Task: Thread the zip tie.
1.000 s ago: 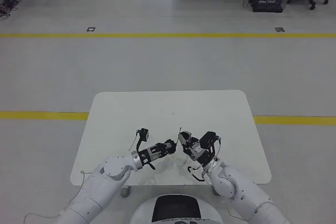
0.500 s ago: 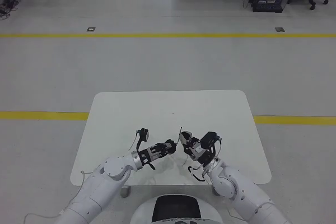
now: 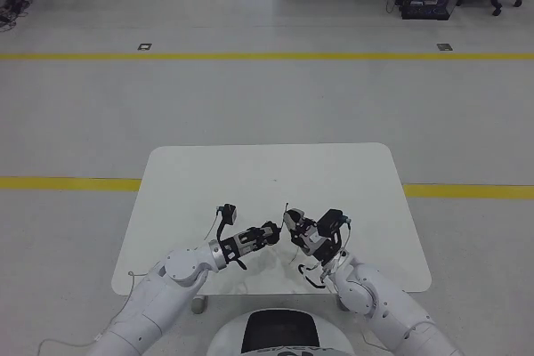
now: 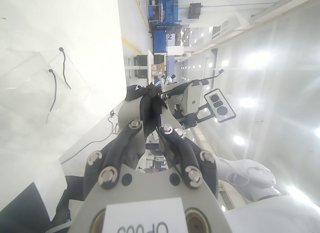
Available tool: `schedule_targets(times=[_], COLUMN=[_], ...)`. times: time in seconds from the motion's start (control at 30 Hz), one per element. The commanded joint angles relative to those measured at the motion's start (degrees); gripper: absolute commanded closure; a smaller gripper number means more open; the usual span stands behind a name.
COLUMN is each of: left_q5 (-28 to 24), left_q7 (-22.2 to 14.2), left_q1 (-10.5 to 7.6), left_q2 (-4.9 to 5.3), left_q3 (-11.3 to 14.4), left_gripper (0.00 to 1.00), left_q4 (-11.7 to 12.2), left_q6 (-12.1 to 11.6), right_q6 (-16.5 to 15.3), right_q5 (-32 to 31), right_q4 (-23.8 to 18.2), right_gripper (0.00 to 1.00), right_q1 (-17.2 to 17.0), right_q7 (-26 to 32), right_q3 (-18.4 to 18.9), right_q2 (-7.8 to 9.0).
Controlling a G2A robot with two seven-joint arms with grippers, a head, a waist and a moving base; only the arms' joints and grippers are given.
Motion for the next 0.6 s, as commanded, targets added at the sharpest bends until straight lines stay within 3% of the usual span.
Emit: schedule_targets(times=[0.0,0.57], left_q5=[0.00,0.00], left_q7=[0.00,0.00], left_q1=[0.00,0.00], left_q2=[0.00,0.00], left_q3=[0.00,0.00], left_gripper=[1.00,1.00], left_q4=[0.00,0.00], left_q6=[0.00,0.00], right_q6=[0.00,0.00], right_q5=[-0.09,-0.54], right_q4=[0.00,-0.09], right_gripper=[1.00,1.00], right_q1=[0.00,-0.20], right_q7=[0.02,-0.80], right_q3=[0.00,0.36], right_q2=[-0.02,-0.20])
